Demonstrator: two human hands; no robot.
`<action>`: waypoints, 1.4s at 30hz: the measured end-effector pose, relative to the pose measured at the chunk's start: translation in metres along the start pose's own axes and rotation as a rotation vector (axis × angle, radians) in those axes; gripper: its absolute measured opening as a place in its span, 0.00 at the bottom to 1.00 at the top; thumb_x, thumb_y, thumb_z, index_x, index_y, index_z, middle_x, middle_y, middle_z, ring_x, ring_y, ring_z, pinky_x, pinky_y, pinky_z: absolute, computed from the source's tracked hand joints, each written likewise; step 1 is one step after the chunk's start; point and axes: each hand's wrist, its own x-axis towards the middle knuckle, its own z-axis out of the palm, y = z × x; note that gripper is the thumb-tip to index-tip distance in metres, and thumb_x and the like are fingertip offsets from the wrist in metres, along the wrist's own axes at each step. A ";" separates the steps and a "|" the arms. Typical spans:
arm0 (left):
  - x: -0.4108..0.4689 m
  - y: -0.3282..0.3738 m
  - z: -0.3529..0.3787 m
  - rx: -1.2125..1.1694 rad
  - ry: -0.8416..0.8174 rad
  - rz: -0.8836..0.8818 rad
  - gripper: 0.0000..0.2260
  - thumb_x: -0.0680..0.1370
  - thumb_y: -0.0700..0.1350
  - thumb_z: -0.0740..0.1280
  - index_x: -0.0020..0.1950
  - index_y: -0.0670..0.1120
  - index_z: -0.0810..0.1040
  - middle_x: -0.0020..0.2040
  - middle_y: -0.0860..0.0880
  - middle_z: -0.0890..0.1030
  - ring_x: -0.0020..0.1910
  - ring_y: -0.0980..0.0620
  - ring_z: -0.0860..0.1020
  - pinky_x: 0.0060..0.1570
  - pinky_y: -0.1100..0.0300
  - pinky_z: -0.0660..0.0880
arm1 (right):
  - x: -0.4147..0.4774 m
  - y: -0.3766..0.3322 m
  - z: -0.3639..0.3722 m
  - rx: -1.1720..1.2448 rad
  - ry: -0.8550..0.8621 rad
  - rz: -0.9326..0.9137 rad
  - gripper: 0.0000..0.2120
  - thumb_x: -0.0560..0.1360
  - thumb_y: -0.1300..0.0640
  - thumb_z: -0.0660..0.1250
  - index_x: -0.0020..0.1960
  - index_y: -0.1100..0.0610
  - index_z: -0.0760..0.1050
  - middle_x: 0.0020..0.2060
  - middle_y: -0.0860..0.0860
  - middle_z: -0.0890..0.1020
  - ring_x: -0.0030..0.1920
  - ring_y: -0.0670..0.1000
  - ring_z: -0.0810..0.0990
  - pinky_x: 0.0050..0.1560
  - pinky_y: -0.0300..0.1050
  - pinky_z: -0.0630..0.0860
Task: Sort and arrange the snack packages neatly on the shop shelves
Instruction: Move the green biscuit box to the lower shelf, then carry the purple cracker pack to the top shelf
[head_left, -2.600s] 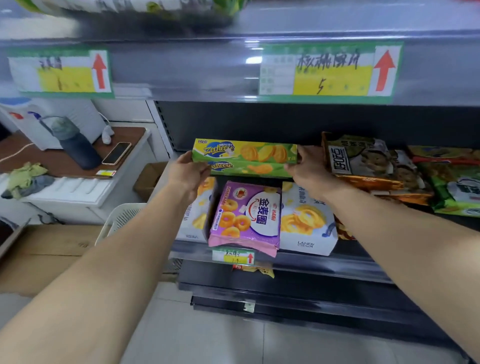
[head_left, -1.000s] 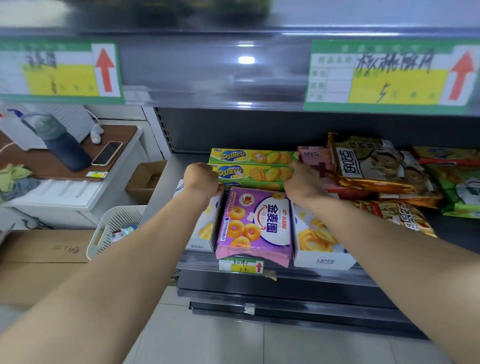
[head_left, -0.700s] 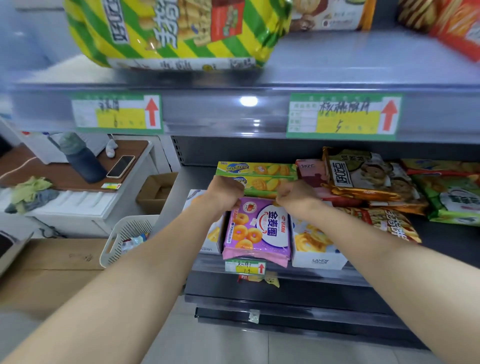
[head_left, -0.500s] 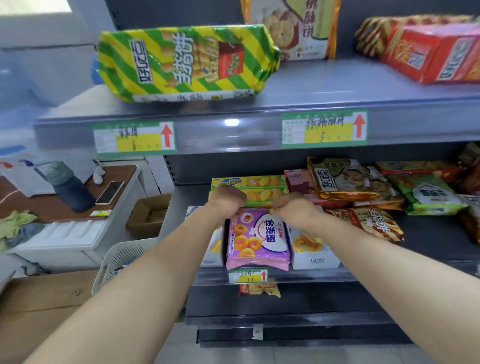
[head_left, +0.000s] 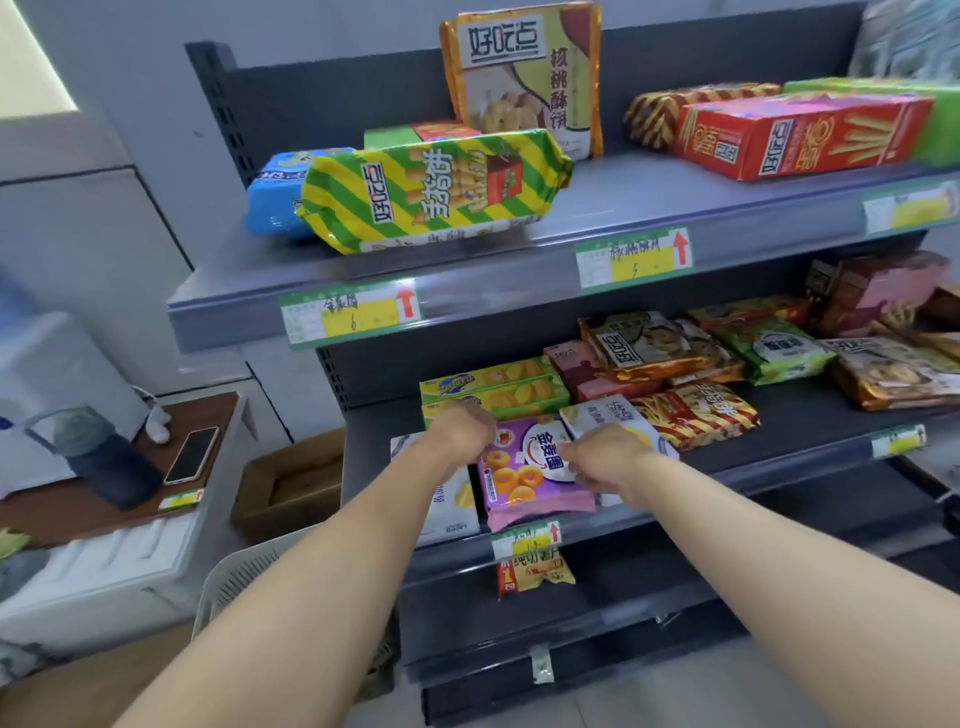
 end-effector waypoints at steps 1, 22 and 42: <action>0.001 -0.002 0.002 0.015 -0.006 0.003 0.13 0.77 0.34 0.60 0.35 0.48 0.71 0.38 0.48 0.76 0.38 0.50 0.76 0.45 0.57 0.77 | 0.001 0.005 0.003 0.031 -0.001 0.038 0.16 0.77 0.56 0.65 0.60 0.65 0.71 0.51 0.61 0.80 0.50 0.56 0.78 0.58 0.51 0.76; 0.095 -0.032 0.056 0.540 -0.108 0.085 0.17 0.78 0.45 0.62 0.66 0.42 0.72 0.62 0.41 0.77 0.57 0.42 0.76 0.53 0.56 0.72 | 0.050 0.064 0.042 0.627 -0.144 0.451 0.02 0.76 0.64 0.66 0.46 0.63 0.73 0.49 0.60 0.76 0.49 0.55 0.78 0.50 0.48 0.80; 0.043 0.004 0.029 0.031 0.211 0.053 0.08 0.76 0.37 0.61 0.38 0.43 0.77 0.34 0.43 0.74 0.33 0.46 0.76 0.36 0.60 0.68 | 0.011 0.022 0.036 0.794 -0.070 0.336 0.08 0.77 0.69 0.59 0.41 0.60 0.70 0.39 0.57 0.76 0.40 0.51 0.77 0.49 0.44 0.76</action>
